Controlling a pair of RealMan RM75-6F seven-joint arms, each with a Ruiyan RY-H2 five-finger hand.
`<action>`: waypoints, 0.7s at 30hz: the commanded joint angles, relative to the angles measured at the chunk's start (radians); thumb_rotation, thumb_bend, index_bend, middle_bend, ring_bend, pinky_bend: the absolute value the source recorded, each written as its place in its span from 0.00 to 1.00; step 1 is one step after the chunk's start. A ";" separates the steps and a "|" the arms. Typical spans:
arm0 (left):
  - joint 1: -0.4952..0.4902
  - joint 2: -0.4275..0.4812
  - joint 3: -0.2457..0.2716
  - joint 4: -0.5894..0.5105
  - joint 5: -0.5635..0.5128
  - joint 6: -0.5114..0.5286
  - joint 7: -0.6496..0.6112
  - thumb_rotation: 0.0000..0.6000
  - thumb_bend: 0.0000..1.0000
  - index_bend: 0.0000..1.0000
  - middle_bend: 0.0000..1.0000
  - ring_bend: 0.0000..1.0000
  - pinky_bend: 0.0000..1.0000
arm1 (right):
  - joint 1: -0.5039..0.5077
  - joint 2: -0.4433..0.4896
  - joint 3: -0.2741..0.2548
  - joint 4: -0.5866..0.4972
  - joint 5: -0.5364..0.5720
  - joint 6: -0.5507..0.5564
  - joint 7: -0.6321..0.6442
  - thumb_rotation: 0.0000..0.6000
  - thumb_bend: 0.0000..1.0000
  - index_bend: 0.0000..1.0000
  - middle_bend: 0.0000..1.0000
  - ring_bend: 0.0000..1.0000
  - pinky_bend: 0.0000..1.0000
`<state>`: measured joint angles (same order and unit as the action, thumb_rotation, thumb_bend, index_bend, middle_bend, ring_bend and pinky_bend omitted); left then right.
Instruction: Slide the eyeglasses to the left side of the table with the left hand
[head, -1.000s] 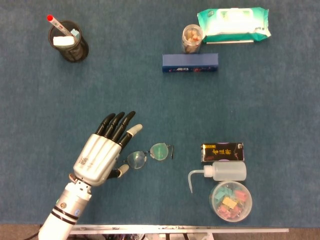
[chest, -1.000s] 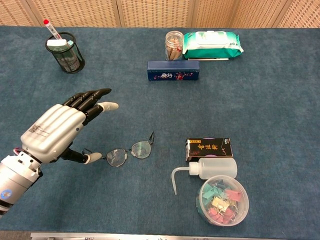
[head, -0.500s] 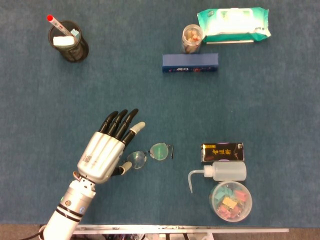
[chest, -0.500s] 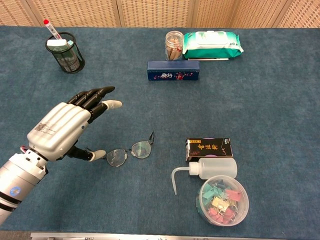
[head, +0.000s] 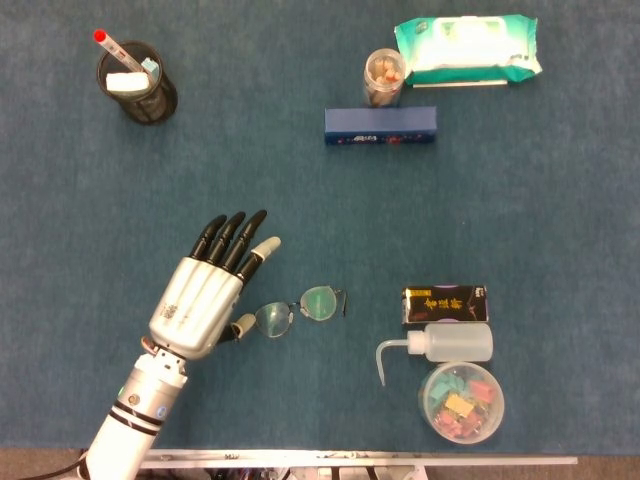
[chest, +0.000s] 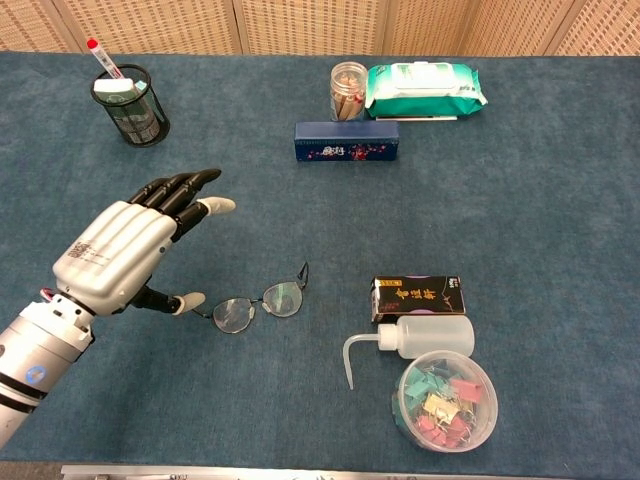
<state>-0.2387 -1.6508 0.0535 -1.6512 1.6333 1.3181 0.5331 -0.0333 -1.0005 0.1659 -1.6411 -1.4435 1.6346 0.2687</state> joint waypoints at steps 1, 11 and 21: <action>0.002 -0.002 -0.003 0.020 0.009 0.014 -0.009 1.00 0.12 0.16 0.00 0.00 0.08 | 0.000 0.000 0.000 0.000 0.000 0.000 -0.001 1.00 0.00 0.36 0.37 0.27 0.45; 0.005 0.014 -0.015 0.070 0.039 0.063 -0.036 1.00 0.12 0.18 0.00 0.00 0.08 | 0.002 -0.002 -0.001 -0.002 0.000 -0.003 -0.007 1.00 0.00 0.36 0.37 0.27 0.45; 0.008 0.038 -0.034 0.095 0.040 0.094 -0.051 1.00 0.12 0.18 0.00 0.00 0.08 | 0.002 -0.002 -0.001 -0.003 0.000 -0.002 -0.009 1.00 0.00 0.36 0.37 0.27 0.45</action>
<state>-0.2312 -1.6137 0.0201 -1.5568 1.6740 1.4117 0.4825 -0.0314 -1.0026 0.1646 -1.6438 -1.4437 1.6321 0.2602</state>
